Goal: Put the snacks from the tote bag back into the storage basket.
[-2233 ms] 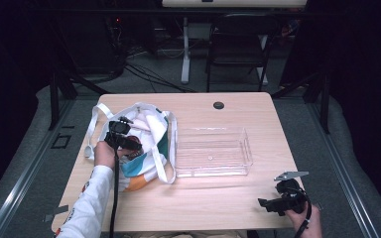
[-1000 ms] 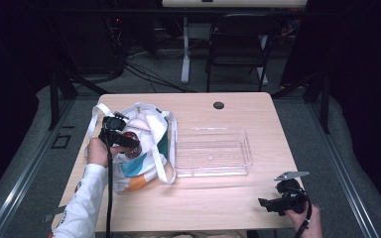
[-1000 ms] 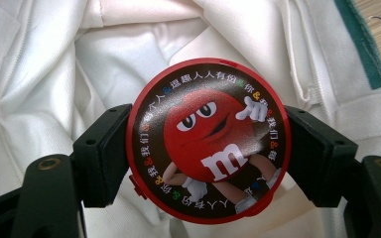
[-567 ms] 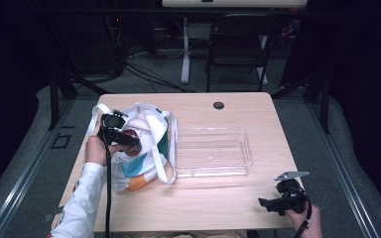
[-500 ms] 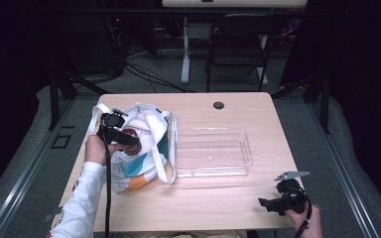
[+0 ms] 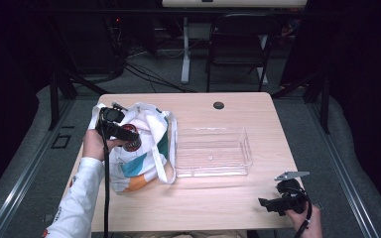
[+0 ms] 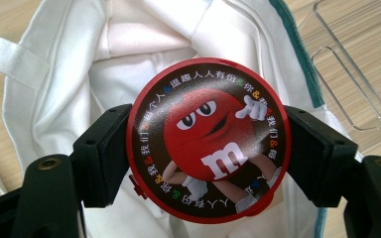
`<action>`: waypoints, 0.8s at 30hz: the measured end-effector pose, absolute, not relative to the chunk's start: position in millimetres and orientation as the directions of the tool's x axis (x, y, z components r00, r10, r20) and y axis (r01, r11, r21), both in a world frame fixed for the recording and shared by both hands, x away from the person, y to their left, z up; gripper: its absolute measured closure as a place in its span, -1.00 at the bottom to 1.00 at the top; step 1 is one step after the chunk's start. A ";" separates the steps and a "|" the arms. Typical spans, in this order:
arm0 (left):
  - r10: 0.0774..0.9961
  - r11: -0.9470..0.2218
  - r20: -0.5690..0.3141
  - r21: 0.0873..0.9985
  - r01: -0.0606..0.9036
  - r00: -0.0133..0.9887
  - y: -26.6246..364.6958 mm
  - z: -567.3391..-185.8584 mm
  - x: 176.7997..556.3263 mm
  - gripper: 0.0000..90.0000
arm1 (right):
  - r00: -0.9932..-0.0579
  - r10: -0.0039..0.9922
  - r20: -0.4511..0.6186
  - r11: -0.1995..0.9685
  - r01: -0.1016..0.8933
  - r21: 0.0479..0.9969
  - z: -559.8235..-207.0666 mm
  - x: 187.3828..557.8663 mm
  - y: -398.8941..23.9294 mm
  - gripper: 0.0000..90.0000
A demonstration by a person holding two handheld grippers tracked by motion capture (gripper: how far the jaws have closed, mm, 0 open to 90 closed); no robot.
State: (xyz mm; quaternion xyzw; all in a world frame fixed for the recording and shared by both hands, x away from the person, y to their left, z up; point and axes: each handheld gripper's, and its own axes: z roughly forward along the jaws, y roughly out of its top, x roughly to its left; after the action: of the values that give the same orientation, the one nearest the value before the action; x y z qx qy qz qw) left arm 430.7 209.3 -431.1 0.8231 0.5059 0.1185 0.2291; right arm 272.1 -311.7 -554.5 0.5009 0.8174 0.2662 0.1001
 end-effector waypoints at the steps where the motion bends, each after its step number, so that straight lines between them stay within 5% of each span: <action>1: 0.886 -0.387 -0.034 0.497 0.777 0.463 209.1 -429.6 430.8 -0.42 | -0.479 0.872 0.104 0.357 0.766 0.535 -554.4 272.1 -311.8 -0.75; 24: 0.863 -0.423 -0.020 0.520 0.742 0.505 192.7 -396.7 430.8 -0.42 | -0.480 0.871 0.100 0.359 0.763 0.538 -554.9 273.1 -311.0 -0.75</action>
State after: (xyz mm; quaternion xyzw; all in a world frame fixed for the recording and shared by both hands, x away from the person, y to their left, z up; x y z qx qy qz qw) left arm 430.8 192.7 -396.7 0.8340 0.4811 0.1260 0.2388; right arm 273.1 -311.0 -554.9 0.4994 0.8179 0.2669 0.1018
